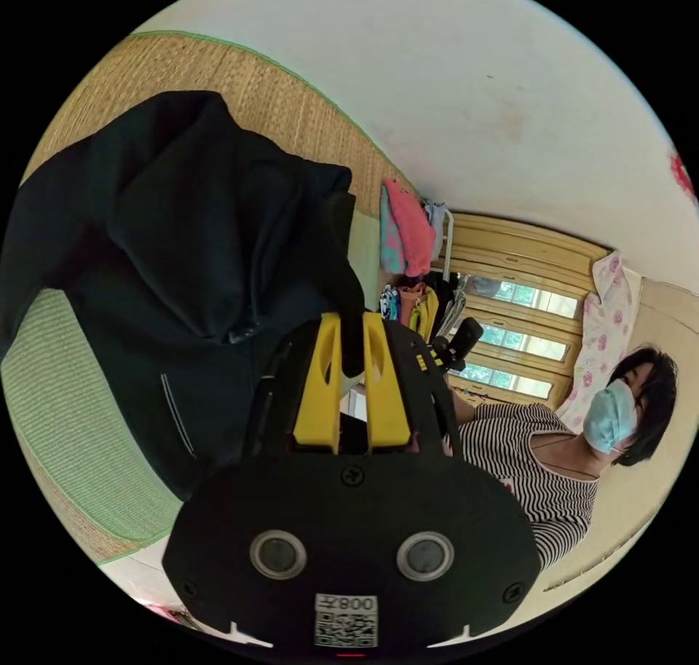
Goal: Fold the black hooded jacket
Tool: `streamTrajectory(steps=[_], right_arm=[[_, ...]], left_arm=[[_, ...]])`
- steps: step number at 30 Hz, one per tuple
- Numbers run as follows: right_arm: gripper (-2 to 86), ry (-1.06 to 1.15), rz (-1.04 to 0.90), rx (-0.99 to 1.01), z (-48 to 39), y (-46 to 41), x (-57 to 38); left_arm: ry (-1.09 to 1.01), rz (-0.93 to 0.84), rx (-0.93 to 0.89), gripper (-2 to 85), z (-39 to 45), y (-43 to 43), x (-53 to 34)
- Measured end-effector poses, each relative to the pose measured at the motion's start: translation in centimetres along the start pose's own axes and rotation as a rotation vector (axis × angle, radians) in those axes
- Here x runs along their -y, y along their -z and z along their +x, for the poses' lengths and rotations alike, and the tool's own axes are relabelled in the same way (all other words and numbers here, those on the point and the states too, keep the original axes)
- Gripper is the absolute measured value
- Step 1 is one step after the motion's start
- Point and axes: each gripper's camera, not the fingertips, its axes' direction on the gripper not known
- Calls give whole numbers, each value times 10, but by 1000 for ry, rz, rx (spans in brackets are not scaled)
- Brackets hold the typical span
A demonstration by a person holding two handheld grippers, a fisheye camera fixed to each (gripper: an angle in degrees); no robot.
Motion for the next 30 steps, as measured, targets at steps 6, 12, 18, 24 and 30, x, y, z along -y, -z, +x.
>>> streamTrajectory(steps=[6, 12, 18, 24, 30], right_arm=[[0, 22, -105, -69, -5, -29, 85], [1, 92, -150, -192, -24, -53, 193], [1, 176, -184, -425, -65, -97, 302], [1, 222, -413, -689, -84, -181, 370], [2, 253, -362, -740, -121, -187, 403]], left_arm=[[58, 40, 137, 75, -57, 39, 5], [86, 252, 337, 70, -92, 93, -21], [6, 491, 192, 31, -117, 99, -63], [128, 351, 305, 7, -179, 64, -59], [103, 619, 161, 14, -211, 123, -117]])
